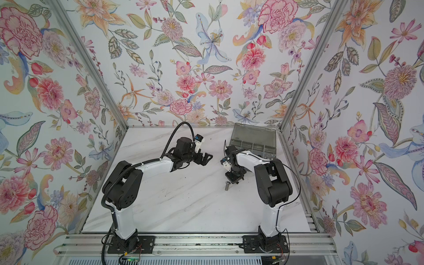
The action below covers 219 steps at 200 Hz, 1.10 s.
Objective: Sort the screws and nuts into containers
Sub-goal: Pick up the screw from the middle-right of the table, then place the screw into the container.
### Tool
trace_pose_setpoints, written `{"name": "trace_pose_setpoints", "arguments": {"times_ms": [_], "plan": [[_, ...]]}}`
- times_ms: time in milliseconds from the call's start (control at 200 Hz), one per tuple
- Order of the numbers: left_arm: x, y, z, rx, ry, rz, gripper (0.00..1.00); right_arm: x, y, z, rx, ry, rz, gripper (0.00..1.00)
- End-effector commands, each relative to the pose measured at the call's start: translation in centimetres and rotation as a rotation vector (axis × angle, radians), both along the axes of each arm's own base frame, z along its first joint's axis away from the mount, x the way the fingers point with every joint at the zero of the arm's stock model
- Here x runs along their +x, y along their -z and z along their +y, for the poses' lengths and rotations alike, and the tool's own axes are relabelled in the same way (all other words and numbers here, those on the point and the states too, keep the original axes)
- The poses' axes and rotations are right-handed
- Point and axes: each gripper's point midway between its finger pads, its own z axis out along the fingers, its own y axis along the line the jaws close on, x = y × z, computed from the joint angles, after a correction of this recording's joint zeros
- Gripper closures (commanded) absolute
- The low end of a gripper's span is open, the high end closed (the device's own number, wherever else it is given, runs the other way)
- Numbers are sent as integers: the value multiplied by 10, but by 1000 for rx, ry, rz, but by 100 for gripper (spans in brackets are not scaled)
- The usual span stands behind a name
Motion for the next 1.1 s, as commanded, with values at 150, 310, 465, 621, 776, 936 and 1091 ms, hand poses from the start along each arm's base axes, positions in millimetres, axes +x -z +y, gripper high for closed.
{"name": "trace_pose_setpoints", "arguments": {"times_ms": [150, 310, 465, 621, 776, 936, 1091], "plan": [[3, -3, 8, -12, -29, -1, 1, -10, 1, 9, 64, 51, 61, 100], [3, -3, 7, -14, -28, -1, 1, 7, -28, 13, 131, 92, -16, 100], [3, -7, 6, -24, -28, -6, 1, 30, -70, 14, 225, 140, -118, 100], [4, -9, 5, -36, -27, -5, 0, 58, -97, -8, 166, 175, -244, 100], [3, -9, 3, -42, -22, 0, 1, 83, -105, -36, 40, 202, -330, 100], [3, -10, 4, -42, -23, -3, 1, 100, -106, -46, 41, 231, -353, 100], [3, -10, 4, -42, -23, -3, 0, 111, -108, -56, 19, 262, -384, 100]]}}
